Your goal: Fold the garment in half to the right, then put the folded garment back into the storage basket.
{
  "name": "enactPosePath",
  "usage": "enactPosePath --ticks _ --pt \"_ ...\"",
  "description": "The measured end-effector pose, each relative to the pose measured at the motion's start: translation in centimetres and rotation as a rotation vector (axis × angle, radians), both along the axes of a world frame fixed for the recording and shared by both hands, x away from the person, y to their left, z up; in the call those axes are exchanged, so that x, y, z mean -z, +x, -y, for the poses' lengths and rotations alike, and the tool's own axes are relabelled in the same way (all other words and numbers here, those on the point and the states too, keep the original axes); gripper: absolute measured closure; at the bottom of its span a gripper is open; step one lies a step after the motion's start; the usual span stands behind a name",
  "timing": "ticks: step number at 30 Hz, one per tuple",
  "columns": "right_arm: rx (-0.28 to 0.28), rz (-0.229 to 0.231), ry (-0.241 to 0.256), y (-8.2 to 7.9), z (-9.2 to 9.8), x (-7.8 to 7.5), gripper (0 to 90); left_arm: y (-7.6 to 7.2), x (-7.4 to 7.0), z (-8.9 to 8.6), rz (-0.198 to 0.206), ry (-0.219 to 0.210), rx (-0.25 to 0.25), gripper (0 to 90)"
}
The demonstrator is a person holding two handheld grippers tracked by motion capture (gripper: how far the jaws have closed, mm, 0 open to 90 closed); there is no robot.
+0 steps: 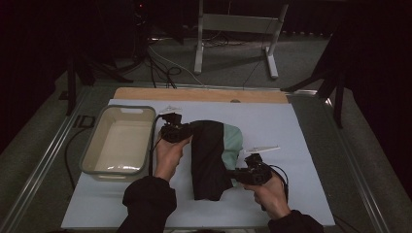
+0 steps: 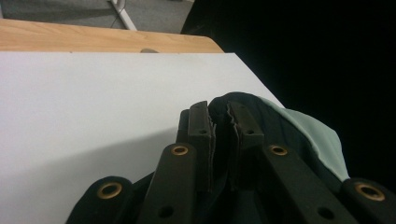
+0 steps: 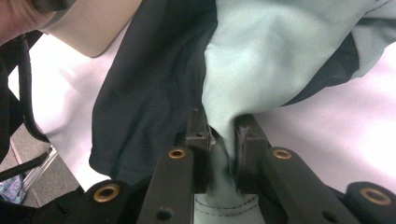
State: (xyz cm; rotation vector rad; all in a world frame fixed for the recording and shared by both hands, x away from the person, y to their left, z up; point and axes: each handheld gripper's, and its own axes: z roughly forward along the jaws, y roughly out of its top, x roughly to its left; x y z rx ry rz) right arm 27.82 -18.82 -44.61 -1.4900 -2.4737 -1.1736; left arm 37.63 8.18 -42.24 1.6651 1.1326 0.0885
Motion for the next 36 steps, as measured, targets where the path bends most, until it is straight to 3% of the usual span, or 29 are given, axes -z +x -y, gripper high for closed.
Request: enactPosePath --ticks 36 --pt "-0.052 0.025 -0.016 1.2 -3.4 -1.4 79.6 0.3 -1.4 -3.5 -0.011 -0.021 -0.03 82.0"
